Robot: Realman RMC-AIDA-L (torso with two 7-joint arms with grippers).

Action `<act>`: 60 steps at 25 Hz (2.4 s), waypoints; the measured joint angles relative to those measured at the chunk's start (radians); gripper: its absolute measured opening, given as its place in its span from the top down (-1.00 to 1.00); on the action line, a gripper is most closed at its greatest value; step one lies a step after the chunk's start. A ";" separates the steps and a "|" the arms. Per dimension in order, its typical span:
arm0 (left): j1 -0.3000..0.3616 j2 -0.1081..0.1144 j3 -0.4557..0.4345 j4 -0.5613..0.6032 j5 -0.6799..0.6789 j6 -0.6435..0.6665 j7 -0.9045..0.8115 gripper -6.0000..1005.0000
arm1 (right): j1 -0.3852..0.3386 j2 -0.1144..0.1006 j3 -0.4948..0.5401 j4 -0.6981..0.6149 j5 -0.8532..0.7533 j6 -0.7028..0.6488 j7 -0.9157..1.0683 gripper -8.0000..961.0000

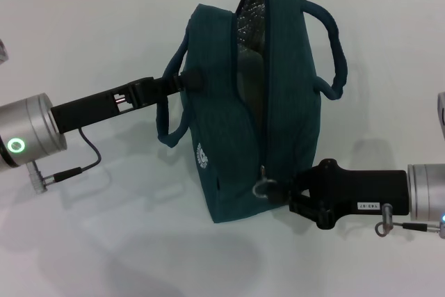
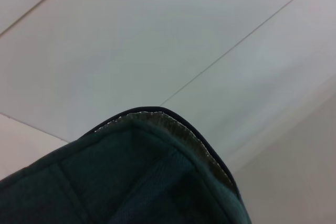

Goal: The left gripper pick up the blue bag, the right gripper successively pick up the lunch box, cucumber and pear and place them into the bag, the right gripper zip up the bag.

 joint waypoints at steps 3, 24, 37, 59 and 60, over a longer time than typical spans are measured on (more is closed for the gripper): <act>0.000 0.000 0.000 0.000 0.000 0.001 0.000 0.87 | -0.001 0.002 0.002 -0.001 0.000 0.000 -0.009 0.80; 0.018 0.004 -0.001 0.000 0.000 0.003 0.004 0.87 | -0.070 -0.010 0.127 -0.001 0.059 -0.086 -0.087 0.95; 0.016 0.006 -0.002 0.000 0.000 0.001 0.019 0.87 | -0.056 -0.004 0.135 -0.001 0.093 -0.185 -0.176 0.95; 0.025 0.017 -0.001 0.003 -0.028 0.020 0.204 0.66 | -0.009 -0.005 0.184 -0.005 0.114 -0.312 -0.181 0.95; 0.029 0.018 -0.001 0.003 -0.034 0.027 0.227 0.64 | -0.008 -0.005 0.184 -0.005 0.119 -0.313 -0.182 0.95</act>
